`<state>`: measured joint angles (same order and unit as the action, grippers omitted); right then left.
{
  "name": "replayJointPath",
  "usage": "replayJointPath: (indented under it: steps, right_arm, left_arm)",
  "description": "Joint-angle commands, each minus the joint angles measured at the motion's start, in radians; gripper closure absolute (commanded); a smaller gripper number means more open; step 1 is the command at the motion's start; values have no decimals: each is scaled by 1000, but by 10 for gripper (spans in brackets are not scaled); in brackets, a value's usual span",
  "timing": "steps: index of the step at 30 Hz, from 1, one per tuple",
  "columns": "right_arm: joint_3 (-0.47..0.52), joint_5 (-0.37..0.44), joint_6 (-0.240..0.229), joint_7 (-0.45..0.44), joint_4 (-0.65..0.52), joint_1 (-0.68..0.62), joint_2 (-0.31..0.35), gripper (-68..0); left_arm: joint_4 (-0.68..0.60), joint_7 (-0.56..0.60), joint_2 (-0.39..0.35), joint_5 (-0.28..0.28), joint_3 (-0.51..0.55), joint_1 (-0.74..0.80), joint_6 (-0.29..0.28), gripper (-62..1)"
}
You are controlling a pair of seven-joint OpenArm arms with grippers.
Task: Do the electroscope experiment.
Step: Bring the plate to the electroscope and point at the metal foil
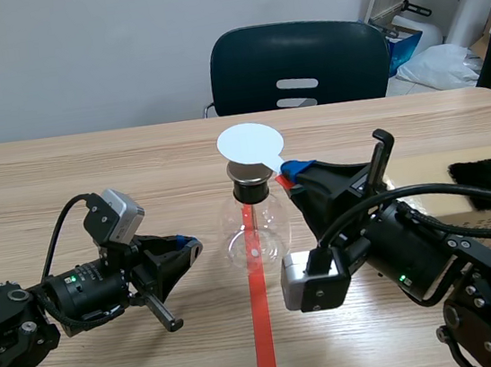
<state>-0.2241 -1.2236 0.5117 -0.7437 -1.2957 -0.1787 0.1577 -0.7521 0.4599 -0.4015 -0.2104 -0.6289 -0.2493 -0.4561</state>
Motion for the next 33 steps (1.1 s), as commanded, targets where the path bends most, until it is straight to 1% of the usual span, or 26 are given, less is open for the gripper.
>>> replayJointPath:
  steps: [1,6,12,15,33]
  right_arm:
    - [7,10,11,-16,-14,10,3,-7]
    - [6,10,10,-34,-14,9,2,-7]
    - [6,10,9,-34,-14,9,2,-7]
    - [6,10,-8,-34,-14,9,2,-7]
    - [6,10,-8,-32,-14,9,2,-7]
  left_arm:
    - [-14,14,8,-10,10,-14,-1,-27]
    - [-14,14,8,-10,10,-14,-1,-27]
    - [-14,14,8,-10,10,-14,-1,-27]
    - [-14,14,8,-10,10,-14,-1,-27]
    - [-14,14,8,-10,10,-14,-1,-27]
